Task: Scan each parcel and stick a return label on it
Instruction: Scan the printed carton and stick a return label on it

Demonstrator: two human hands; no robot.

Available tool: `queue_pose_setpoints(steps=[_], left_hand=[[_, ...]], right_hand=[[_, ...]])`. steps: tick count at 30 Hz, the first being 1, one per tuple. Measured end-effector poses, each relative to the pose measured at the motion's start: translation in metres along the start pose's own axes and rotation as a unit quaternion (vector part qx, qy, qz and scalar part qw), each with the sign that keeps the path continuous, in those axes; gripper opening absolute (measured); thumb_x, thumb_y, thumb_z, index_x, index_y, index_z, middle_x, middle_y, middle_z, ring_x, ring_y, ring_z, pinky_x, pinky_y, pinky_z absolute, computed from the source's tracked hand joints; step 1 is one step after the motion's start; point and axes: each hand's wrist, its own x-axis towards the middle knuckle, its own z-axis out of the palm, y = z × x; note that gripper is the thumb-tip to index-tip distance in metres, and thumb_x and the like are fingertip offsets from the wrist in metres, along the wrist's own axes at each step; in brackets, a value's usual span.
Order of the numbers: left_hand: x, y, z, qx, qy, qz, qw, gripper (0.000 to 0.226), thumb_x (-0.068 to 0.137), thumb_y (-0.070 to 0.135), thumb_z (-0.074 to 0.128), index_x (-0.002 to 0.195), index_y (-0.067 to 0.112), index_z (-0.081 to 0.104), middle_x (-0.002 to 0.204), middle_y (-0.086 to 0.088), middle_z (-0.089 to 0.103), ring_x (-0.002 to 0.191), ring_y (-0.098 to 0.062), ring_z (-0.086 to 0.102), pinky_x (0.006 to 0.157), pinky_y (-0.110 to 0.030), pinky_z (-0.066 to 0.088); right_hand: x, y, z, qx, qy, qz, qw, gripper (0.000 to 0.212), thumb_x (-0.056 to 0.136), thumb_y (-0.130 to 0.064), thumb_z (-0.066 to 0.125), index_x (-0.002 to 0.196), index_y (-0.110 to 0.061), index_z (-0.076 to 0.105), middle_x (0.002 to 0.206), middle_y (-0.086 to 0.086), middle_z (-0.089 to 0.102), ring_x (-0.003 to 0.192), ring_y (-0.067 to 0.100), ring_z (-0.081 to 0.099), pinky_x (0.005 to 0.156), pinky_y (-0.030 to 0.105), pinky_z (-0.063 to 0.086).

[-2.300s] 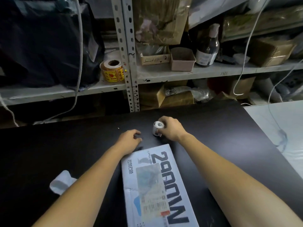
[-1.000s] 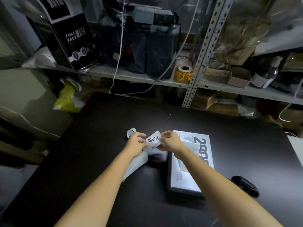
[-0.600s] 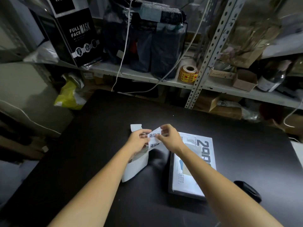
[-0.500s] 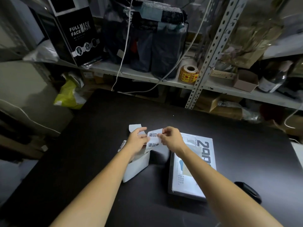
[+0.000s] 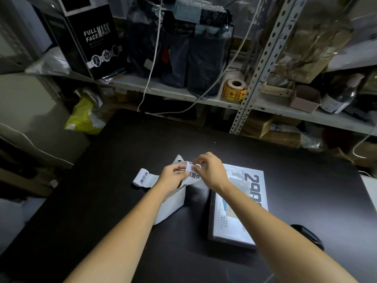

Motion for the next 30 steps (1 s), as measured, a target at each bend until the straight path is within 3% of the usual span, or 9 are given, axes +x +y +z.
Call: queue_pose_setpoints(steps=[4, 9, 13, 15, 17, 21, 24, 26, 30], left_hand=[[0.002, -0.001, -0.002, 0.003, 0.007, -0.001, 1.000, 0.020, 0.090, 0.000, 0.064, 0.101, 0.017, 0.066, 0.091, -0.008, 0.071, 0.083, -0.017, 0.064, 0.081, -0.034, 0.052], [0.004, -0.005, -0.007, 0.040, 0.003, 0.004, 0.999, 0.018, 0.089, 0.001, 0.066, 0.100, 0.015, 0.069, 0.081, -0.002, 0.071, 0.072, -0.010, 0.063, 0.061, -0.017, 0.048], [0.006, -0.007, -0.010, 0.078, 0.013, 0.011, 0.997, 0.021, 0.088, -0.001, 0.066, 0.107, 0.008, 0.069, 0.079, 0.000, 0.069, 0.057, 0.003, 0.061, 0.051, -0.008, 0.043], [0.007, -0.007, -0.012, 0.090, 0.014, 0.015, 0.996, 0.022, 0.088, -0.003, 0.066, 0.108, 0.006, 0.069, 0.082, -0.002, 0.069, 0.063, 0.001, 0.064, 0.056, -0.009, 0.046], [0.008, -0.007, -0.016, 0.104, 0.012, 0.017, 0.994, 0.021, 0.087, -0.004, 0.066, 0.106, 0.005, 0.070, 0.090, -0.006, 0.070, 0.078, -0.011, 0.066, 0.071, -0.018, 0.051], [0.012, -0.013, -0.028, 0.145, 0.048, 0.009, 0.988, 0.022, 0.087, -0.005, 0.066, 0.108, 0.000, 0.069, 0.090, -0.006, 0.067, 0.086, -0.018, 0.063, 0.083, -0.029, 0.052], [0.012, -0.016, -0.032, 0.176, 0.076, -0.013, 0.981, 0.028, 0.086, -0.003, 0.066, 0.114, 0.001, 0.068, 0.090, -0.006, 0.067, 0.088, -0.022, 0.065, 0.086, -0.033, 0.053], [0.011, -0.011, -0.028, 0.195, 0.082, -0.018, 0.977, 0.032, 0.085, 0.002, 0.069, 0.117, 0.005, 0.067, 0.101, -0.008, 0.069, 0.096, -0.027, 0.067, 0.087, -0.039, 0.056], [0.011, 0.015, -0.002, 0.336, 0.136, 0.065, 0.930, 0.054, 0.081, 0.018, 0.074, 0.132, 0.016, 0.056, 0.131, -0.011, 0.053, 0.117, -0.031, 0.054, 0.097, -0.035, 0.046]], right_hand=[[-0.001, -0.005, 0.002, -0.028, -0.035, -0.038, 0.998, 0.013, 0.089, -0.022, 0.067, 0.099, -0.020, 0.076, 0.101, 0.000, 0.067, 0.095, 0.020, 0.059, 0.082, 0.033, 0.049], [0.002, -0.006, 0.002, -0.036, -0.055, -0.041, 0.997, 0.011, 0.091, -0.024, 0.067, 0.091, -0.020, 0.077, 0.088, -0.002, 0.068, 0.079, 0.015, 0.060, 0.068, 0.028, 0.046], [0.005, -0.007, 0.007, -0.053, -0.082, -0.033, 0.995, 0.013, 0.090, -0.017, 0.061, 0.088, -0.016, 0.074, 0.085, 0.001, 0.069, 0.080, 0.022, 0.061, 0.070, 0.032, 0.048], [0.007, -0.006, 0.011, -0.050, -0.090, -0.023, 0.994, 0.014, 0.092, -0.017, 0.057, 0.092, -0.015, 0.071, 0.091, 0.002, 0.069, 0.085, 0.023, 0.062, 0.073, 0.032, 0.050], [0.008, -0.005, 0.011, -0.031, -0.069, -0.003, 0.997, 0.013, 0.095, -0.017, 0.056, 0.095, -0.014, 0.068, 0.097, 0.004, 0.068, 0.089, 0.024, 0.062, 0.075, 0.031, 0.047], [0.013, 0.008, -0.015, 0.026, 0.044, 0.089, 0.995, 0.012, 0.096, -0.017, 0.055, 0.096, -0.013, 0.066, 0.098, 0.005, 0.067, 0.086, 0.020, 0.059, 0.075, 0.028, 0.045], [0.008, 0.024, -0.049, 0.102, 0.096, 0.169, 0.976, 0.012, 0.098, -0.019, 0.052, 0.098, -0.013, 0.063, 0.089, 0.002, 0.069, 0.079, 0.022, 0.064, 0.070, 0.039, 0.058], [0.000, 0.033, -0.067, 0.127, 0.098, 0.190, 0.969, 0.016, 0.098, -0.018, 0.053, 0.103, -0.010, 0.066, 0.086, 0.003, 0.070, 0.080, 0.023, 0.068, 0.069, 0.040, 0.061], [-0.025, 0.048, -0.094, 0.110, 0.088, 0.220, 0.965, 0.020, 0.097, -0.018, 0.059, 0.110, -0.008, 0.071, 0.103, 0.007, 0.073, 0.094, 0.022, 0.069, 0.088, 0.042, 0.057]])
